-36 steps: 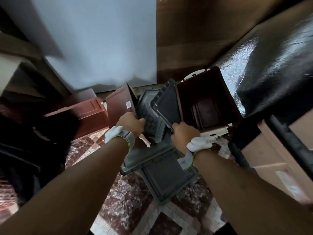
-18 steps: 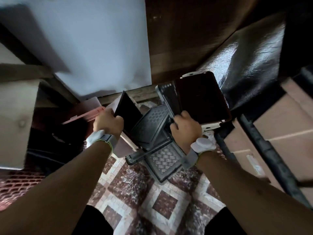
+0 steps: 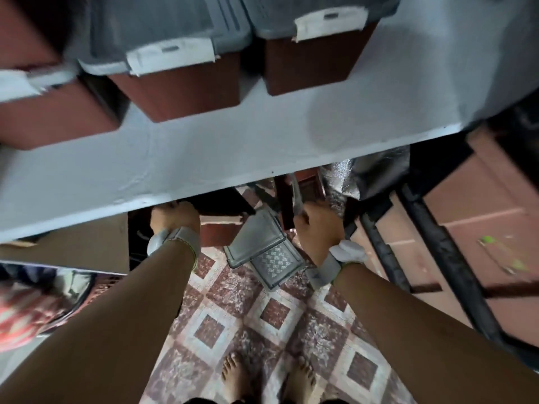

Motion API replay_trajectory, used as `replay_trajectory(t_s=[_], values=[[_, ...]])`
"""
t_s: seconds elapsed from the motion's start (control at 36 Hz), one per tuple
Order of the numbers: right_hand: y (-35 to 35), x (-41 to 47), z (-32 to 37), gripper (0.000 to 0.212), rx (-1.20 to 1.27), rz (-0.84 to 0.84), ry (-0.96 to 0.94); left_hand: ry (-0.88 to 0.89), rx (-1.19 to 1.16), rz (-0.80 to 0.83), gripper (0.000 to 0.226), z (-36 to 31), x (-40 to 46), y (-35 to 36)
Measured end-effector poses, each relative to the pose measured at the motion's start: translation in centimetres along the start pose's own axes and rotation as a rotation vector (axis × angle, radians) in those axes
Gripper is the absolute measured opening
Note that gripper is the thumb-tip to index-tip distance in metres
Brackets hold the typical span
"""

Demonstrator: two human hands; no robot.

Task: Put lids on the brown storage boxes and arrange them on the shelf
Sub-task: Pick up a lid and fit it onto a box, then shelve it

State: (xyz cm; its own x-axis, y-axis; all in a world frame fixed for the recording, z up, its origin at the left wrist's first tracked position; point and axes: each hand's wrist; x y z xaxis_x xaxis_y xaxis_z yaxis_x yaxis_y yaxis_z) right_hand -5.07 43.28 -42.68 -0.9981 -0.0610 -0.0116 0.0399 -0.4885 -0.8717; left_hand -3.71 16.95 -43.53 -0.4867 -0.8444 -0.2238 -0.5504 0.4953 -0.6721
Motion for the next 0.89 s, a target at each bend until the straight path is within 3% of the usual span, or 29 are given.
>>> replay_trajectory(t_s=[0.08,0.22,0.36,0.42,0.5,0.64,0.75,0.89], values=[[-2.0,-0.8,1.1,0.031,0.034,0.016,0.028,-0.047,-0.077,0.031,0.040,-1.3,-0.4,-0.6],[-4.2,-2.7,1.5,0.036,-0.016,0.085,0.071,-0.110,0.096,0.041,0.026,-1.1,-1.6,-3.4],[-7.9,-4.6,1.6,0.042,0.009,0.166,0.012,0.019,0.078,0.057,0.008,-0.2,-6.4,-7.0],[-9.3,-5.1,1.5,0.041,-0.009,0.202,0.015,0.064,0.088,0.084,0.012,0.1,-8.0,-8.3],[-12.9,-5.2,1.7,0.045,-0.036,0.276,-0.047,0.098,0.065,0.188,0.022,-0.5,-10.4,-11.1],[-20.4,-4.2,3.3,0.043,-0.070,0.374,-0.265,0.097,0.075,0.357,0.009,-2.2,-12.5,-15.7],[-24.7,-2.5,4.7,0.036,-0.168,0.390,-0.386,-0.032,-0.050,0.552,0.036,-4.4,-13.2,-17.5],[-31.8,-0.3,8.2,0.043,-0.233,0.385,-0.554,-0.030,-0.152,0.721,0.036,-8.1,-14.0,-21.3]])
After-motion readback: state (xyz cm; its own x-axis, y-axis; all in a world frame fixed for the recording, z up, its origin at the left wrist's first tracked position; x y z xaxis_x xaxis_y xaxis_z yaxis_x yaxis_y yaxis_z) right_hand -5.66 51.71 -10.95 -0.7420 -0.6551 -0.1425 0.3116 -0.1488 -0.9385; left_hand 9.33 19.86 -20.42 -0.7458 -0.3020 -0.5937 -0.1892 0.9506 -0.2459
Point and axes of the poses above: each hand's wrist, its own x-axis towards the middle knuckle, its own y-axis out of the palm, z = x × y, and after that the axes turned 3 degrees about y, right-handed
